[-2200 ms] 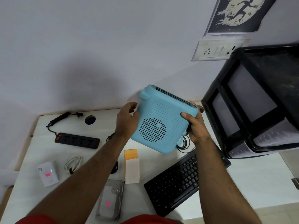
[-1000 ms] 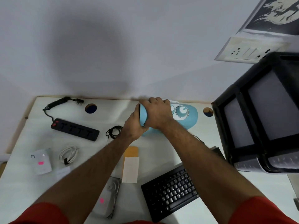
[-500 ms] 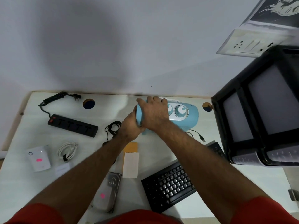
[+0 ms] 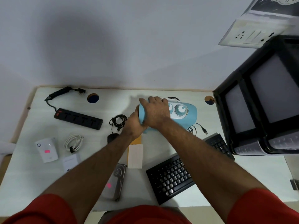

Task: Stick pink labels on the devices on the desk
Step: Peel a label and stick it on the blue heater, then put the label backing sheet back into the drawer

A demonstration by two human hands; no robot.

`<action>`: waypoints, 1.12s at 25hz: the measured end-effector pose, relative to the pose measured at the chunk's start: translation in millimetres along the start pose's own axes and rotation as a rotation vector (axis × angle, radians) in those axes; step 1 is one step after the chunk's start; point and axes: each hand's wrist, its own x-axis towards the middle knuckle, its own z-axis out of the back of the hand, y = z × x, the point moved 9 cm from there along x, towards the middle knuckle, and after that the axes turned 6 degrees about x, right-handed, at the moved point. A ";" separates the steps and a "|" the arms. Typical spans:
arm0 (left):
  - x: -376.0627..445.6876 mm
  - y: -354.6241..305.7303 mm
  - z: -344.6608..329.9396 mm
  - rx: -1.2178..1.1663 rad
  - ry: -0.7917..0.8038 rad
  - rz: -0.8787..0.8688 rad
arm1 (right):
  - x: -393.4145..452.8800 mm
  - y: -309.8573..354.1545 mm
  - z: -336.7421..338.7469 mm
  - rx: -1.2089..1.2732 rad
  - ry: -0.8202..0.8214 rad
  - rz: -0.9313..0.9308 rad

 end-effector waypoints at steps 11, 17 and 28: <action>-22.5 38.9 5.5 0.187 -0.126 0.207 | -52.2 12.5 12.5 0.379 -0.340 0.007; -82.8 111.6 -14.2 0.302 -0.002 0.354 | -129.3 -5.7 -148.6 0.839 0.214 -0.545; -91.7 141.3 -40.2 0.266 0.049 0.294 | -141.7 7.4 -219.2 0.924 0.219 -0.795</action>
